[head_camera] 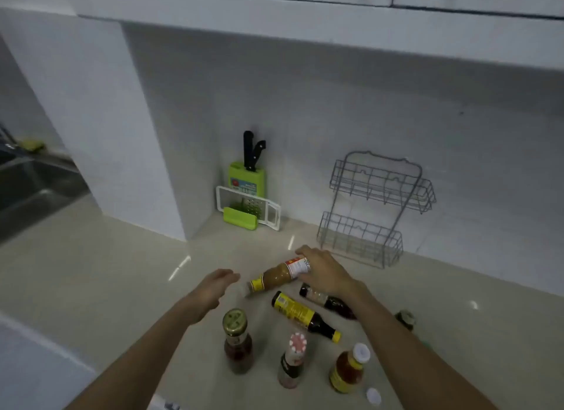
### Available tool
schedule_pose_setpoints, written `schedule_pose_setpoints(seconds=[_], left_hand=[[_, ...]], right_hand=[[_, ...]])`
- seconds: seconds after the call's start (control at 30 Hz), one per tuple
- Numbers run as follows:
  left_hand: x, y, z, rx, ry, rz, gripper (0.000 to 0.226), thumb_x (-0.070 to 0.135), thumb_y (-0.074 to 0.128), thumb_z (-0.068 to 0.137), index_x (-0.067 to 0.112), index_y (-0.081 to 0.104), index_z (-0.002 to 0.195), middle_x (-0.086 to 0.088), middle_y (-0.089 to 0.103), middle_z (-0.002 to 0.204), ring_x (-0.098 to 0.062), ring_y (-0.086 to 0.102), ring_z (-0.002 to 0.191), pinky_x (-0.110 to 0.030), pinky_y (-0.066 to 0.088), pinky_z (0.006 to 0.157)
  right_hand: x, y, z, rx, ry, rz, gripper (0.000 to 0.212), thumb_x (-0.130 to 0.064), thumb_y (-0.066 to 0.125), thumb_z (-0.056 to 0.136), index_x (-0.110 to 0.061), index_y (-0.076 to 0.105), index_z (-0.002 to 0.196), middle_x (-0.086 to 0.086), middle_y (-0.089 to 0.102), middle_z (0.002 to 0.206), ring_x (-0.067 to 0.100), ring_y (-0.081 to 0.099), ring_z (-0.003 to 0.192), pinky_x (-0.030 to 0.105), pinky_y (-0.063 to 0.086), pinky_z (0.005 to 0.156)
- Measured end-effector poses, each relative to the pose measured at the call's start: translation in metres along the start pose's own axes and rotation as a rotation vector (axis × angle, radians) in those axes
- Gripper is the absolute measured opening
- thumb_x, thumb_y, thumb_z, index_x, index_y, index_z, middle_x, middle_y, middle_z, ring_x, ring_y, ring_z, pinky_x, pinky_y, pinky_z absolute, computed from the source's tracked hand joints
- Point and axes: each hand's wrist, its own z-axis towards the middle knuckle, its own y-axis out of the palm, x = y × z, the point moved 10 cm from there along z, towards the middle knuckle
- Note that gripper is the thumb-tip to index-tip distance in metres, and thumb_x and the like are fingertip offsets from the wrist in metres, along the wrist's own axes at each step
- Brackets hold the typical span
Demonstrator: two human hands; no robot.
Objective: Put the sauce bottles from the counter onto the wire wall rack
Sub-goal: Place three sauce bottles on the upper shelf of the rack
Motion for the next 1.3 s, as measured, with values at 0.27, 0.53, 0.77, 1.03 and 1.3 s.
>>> schedule_pose_setpoints(seconds=[0.27, 0.53, 0.77, 1.03, 1.3], left_hand=[[-0.015, 0.008, 0.053, -0.01, -0.092, -0.023, 0.046, 0.034, 0.056, 0.093, 0.011, 0.047, 0.133, -0.006, 0.047, 0.127, -0.021, 0.044, 0.112, -0.034, 0.036, 0.092], [-0.04, 0.017, 0.1, -0.011, -0.151, -0.034, 0.039, 0.037, 0.06, 0.088, 0.011, 0.06, 0.118, -0.017, 0.059, 0.126, -0.027, 0.058, 0.109, -0.04, 0.045, 0.098], [-0.048, 0.0, 0.117, 0.073, -0.227, -0.273, 0.022, 0.019, 0.049, 0.097, 0.004, 0.059, 0.109, -0.014, 0.062, 0.102, -0.022, 0.057, 0.077, -0.027, 0.041, 0.066], [0.021, 0.012, 0.133, 0.034, -0.027, -0.24, 0.022, 0.029, 0.057, 0.089, 0.017, 0.064, 0.106, -0.008, 0.066, 0.118, -0.024, 0.06, 0.1, -0.032, 0.041, 0.085], [0.159, 0.083, 0.14, -0.136, 0.263, -0.237, 0.037, 0.034, 0.047, 0.094, 0.014, 0.063, 0.12, -0.005, 0.061, 0.129, -0.02, 0.053, 0.122, -0.036, 0.037, 0.106]], right_hand=[[0.015, 0.063, 0.059, -0.16, -0.053, -0.276, 0.055, -0.02, 0.06, 0.083, -0.019, 0.042, 0.136, 0.009, 0.053, 0.13, 0.032, 0.045, 0.12, 0.035, 0.033, 0.099], [0.028, 0.12, 0.112, -0.359, -0.181, -0.635, 0.069, -0.018, 0.065, 0.081, -0.02, 0.033, 0.142, 0.011, 0.04, 0.141, 0.033, 0.033, 0.134, 0.048, 0.025, 0.109], [0.029, 0.124, 0.129, -0.293, -0.179, -0.706, 0.064, -0.024, 0.071, 0.077, -0.018, 0.04, 0.133, 0.011, 0.049, 0.133, 0.035, 0.047, 0.12, 0.049, 0.035, 0.1], [0.041, 0.011, 0.118, 0.209, 0.142, 0.434, 0.051, -0.041, 0.079, 0.066, -0.028, 0.052, 0.107, -0.003, 0.067, 0.101, 0.019, 0.066, 0.087, 0.037, 0.055, 0.073], [0.049, -0.139, 0.078, 0.68, 0.13, 1.249, 0.031, -0.002, 0.068, 0.084, -0.006, 0.058, 0.113, 0.009, 0.071, 0.105, 0.017, 0.072, 0.091, 0.033, 0.06, 0.072]])
